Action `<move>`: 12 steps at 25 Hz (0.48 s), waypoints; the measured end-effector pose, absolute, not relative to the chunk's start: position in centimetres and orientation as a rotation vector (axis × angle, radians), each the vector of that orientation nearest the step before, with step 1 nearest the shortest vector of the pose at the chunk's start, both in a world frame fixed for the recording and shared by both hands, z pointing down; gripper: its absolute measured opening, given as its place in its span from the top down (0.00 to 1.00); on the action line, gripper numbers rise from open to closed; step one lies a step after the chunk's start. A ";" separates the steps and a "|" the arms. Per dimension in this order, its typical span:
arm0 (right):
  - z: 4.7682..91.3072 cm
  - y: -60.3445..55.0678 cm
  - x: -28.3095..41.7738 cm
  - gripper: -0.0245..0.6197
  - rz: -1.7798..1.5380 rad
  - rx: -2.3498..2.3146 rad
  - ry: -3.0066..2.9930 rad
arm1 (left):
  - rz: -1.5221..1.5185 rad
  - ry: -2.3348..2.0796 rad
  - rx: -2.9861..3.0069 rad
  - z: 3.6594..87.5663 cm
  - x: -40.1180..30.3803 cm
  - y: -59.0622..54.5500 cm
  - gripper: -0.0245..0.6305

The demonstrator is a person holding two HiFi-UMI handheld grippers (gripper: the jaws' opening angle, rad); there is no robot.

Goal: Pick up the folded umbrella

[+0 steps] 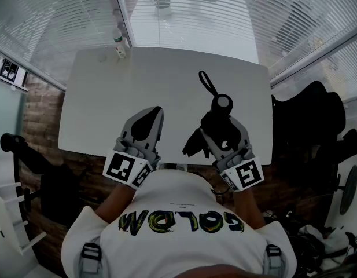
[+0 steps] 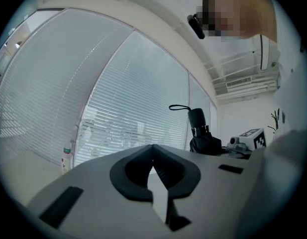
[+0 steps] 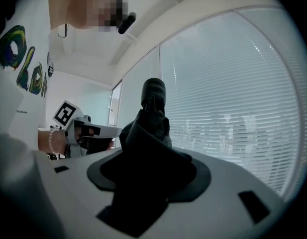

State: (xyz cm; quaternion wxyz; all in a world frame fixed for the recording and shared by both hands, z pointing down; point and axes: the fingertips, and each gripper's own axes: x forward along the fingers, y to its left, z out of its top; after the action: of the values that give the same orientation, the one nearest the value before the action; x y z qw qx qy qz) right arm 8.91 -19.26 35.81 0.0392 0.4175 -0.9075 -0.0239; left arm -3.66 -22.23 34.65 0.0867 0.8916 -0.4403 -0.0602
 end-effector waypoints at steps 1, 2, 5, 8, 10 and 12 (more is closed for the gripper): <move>35.8 -19.3 8.9 0.60 -0.073 1.281 -2.782 | -0.179 -1.311 2.657 34.7 -3.6 -22.2 0.95; 35.8 -19.3 8.9 0.60 -0.072 1.282 -2.782 | -0.179 -1.310 2.658 34.7 -3.6 -22.2 0.95; 36.0 -19.3 8.9 0.60 -0.053 1.290 -2.787 | -0.179 -1.308 2.658 34.8 -3.5 -22.1 0.95; 35.9 -19.4 8.8 0.60 -0.053 1.291 -2.793 | -0.177 -1.310 2.656 34.8 -3.6 -22.2 0.95; 35.7 -19.4 8.8 0.60 -0.064 1.289 -2.790 | -0.176 -1.312 2.655 34.8 -3.6 -22.2 0.95; 35.5 -19.4 8.9 0.60 -0.064 1.292 -2.793 | -0.176 -1.313 2.653 34.8 -3.6 -22.1 0.95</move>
State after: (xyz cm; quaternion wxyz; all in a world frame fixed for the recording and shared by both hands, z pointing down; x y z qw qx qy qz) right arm 8.93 -19.38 35.51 0.0318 0.4195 -0.9070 -0.0206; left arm -3.65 -22.11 34.80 0.0879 0.8913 -0.4409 -0.0592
